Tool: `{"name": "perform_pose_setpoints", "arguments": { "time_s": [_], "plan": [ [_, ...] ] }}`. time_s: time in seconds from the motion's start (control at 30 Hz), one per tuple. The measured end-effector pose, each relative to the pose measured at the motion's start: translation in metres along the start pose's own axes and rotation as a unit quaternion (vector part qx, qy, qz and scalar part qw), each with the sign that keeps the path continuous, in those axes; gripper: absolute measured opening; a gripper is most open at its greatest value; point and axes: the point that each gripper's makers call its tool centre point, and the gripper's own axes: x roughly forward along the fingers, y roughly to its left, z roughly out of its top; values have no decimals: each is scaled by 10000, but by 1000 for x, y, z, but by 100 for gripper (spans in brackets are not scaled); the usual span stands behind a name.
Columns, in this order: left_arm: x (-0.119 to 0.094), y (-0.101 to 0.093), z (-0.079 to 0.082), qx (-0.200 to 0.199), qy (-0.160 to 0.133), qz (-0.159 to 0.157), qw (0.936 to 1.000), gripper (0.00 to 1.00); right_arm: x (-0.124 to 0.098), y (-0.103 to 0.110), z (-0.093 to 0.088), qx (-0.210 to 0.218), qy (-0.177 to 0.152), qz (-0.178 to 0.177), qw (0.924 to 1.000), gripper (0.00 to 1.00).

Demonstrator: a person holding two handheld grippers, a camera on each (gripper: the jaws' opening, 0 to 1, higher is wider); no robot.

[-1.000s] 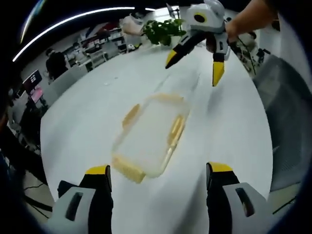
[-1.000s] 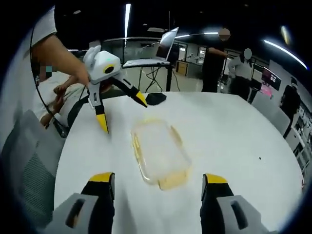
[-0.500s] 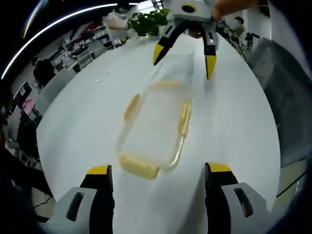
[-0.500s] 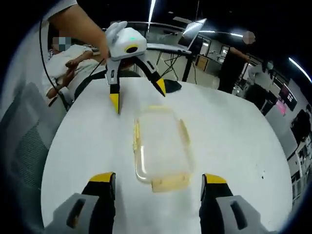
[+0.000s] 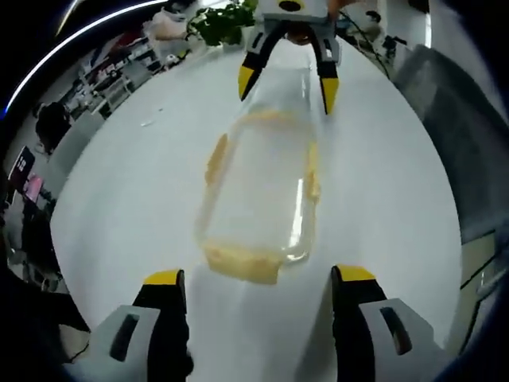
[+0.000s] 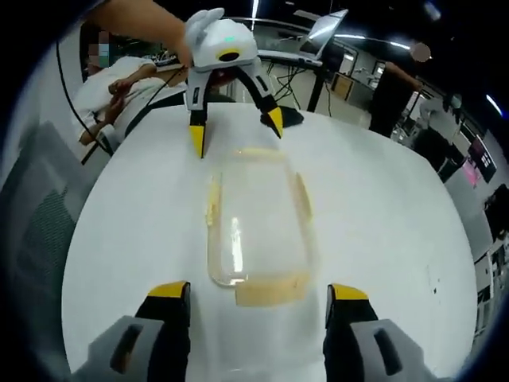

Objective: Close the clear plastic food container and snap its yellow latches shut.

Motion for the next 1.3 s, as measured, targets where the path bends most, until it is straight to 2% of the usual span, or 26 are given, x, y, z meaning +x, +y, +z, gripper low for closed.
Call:
{"name": "perform_pose_setpoints", "arguments": {
  "time_s": [0.13, 0.2, 0.37, 0.43, 0.57, 0.77, 0.9, 0.97, 1.2, 1.3],
  "plan": [
    [3, 3, 2, 205, 42, -80, 9997, 74, 4, -2, -7, -211, 237, 69, 9995, 63],
    [4, 3, 4, 223, 38, -115, 9997, 74, 5, -2, -5, -264, 204, 82, 9994, 57],
    [7, 4, 4, 255, 46, -300, 9992, 73, 11, -4, -7, -323, 305, 162, 9989, 58],
    [7, 4, 4, 274, 77, -363, 9989, 70, 12, -7, -9, -399, 336, 133, 9986, 59],
    [8, 6, 1, 291, 191, -534, 9980, 63, 14, -11, -6, -289, 327, 171, 9989, 58],
    [9, 7, 2, 341, 261, -697, 9966, 51, 15, -8, -7, -323, 400, 268, 9983, 54],
    [10, 9, 3, 386, 272, -749, 9961, 48, 16, -8, -7, -257, 433, 371, 9980, 52],
    [10, 7, 3, 386, 298, -839, 9953, 37, 16, -5, -8, -279, 448, 466, 9975, 48],
    [10, 4, 3, 394, 318, -934, 9943, 37, 17, 0, -9, -155, 503, 600, 9968, 43],
    [10, 4, 4, 442, 316, -940, 9941, 37, 16, -1, -10, -166, 528, 595, 9967, 37]
  ]
}}
